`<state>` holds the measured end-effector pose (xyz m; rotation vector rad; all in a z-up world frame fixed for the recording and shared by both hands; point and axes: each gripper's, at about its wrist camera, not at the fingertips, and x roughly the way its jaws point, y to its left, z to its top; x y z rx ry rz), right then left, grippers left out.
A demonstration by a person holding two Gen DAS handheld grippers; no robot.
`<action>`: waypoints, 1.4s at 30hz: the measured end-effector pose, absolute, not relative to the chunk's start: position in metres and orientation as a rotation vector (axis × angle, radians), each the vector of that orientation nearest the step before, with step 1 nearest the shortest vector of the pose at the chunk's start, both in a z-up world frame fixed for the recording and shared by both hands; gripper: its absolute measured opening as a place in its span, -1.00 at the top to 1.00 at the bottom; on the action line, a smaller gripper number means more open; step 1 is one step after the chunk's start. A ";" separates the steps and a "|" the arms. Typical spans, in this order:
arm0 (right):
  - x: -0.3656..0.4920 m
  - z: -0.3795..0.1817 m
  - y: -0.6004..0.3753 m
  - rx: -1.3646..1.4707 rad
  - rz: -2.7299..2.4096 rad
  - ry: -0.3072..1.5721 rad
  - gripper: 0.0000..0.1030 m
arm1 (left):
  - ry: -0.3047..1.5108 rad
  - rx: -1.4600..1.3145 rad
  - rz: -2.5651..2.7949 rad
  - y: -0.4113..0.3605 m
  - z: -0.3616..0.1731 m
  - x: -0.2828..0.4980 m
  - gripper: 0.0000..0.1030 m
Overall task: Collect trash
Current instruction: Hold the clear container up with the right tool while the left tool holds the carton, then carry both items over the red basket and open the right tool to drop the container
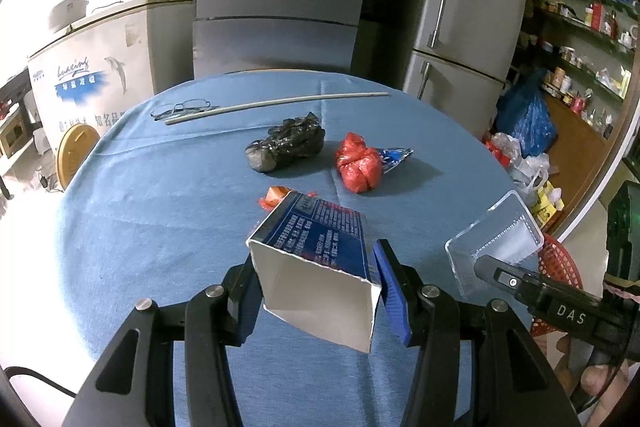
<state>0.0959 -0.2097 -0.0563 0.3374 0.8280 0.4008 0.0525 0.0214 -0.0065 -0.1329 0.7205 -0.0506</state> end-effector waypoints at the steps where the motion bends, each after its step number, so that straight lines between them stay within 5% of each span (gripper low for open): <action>1: 0.095 -0.056 -0.211 0.340 0.401 0.826 0.13 | 0.720 -0.130 -0.052 0.020 -0.006 0.052 -0.04; 17: 0.083 -0.053 -0.266 0.415 0.310 0.780 0.13 | 0.724 -0.054 -0.152 -0.034 0.003 0.061 -0.04; 42: 0.027 -0.080 -0.480 0.560 -0.163 0.751 0.13 | 0.715 0.133 -0.457 -0.189 0.016 0.072 -0.04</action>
